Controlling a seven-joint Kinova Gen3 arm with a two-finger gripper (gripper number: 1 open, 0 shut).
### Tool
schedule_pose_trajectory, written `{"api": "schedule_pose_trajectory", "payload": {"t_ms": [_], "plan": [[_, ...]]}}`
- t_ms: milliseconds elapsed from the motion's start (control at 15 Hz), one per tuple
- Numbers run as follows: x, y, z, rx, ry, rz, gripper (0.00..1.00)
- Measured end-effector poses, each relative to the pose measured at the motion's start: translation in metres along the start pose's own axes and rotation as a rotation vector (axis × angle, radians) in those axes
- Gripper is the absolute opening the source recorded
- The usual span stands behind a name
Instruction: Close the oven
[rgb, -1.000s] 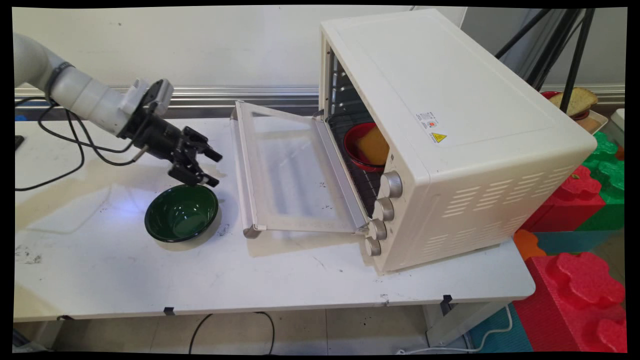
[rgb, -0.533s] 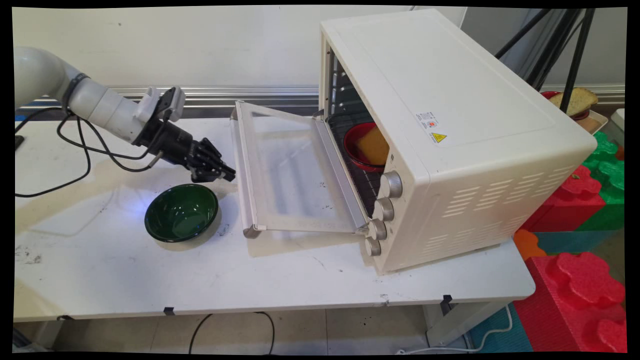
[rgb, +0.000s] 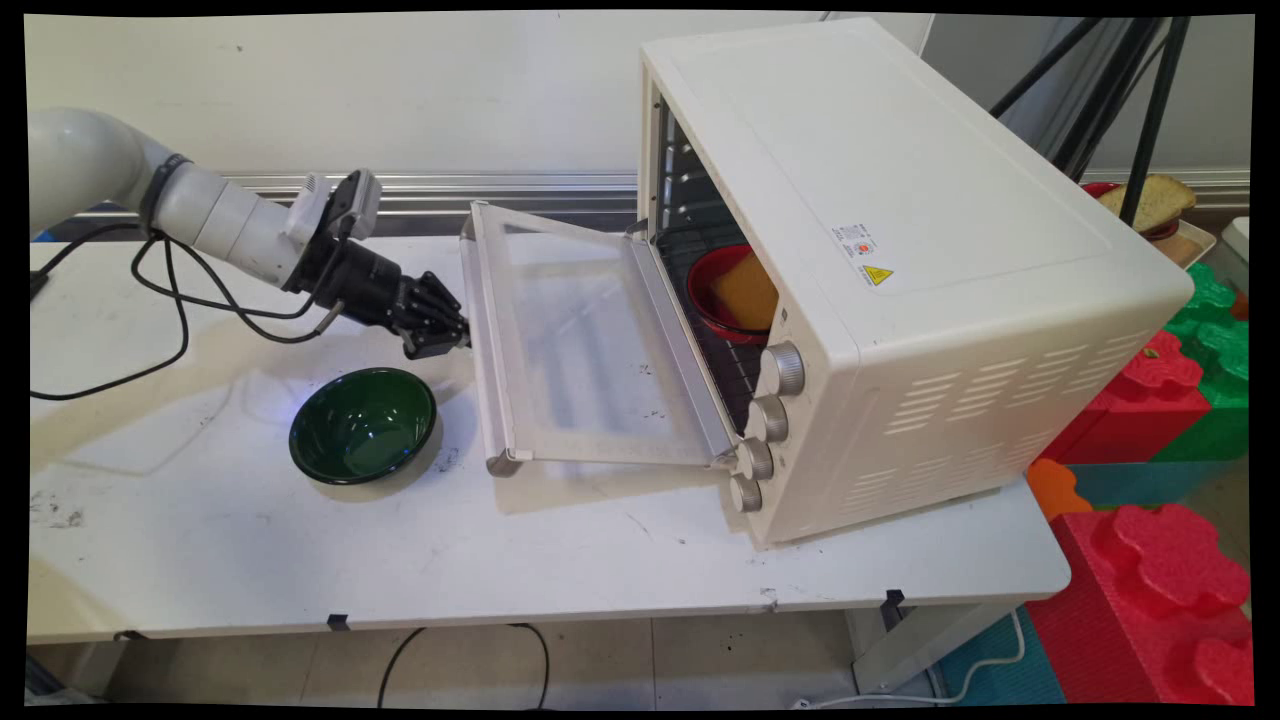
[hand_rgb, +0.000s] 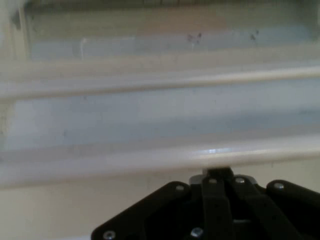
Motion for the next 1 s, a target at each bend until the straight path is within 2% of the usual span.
{"api": "schedule_pose_trajectory", "payload": {"t_ms": [467, 800, 1000], "plan": [[0.009, -0.002, -0.009, 0.012, 0.079, 0.021, 0.00], [0.039, -0.008, -0.020, 0.026, 0.186, 0.044, 0.00], [0.056, -0.011, -0.022, 0.032, 0.232, 0.050, 0.00]]}}
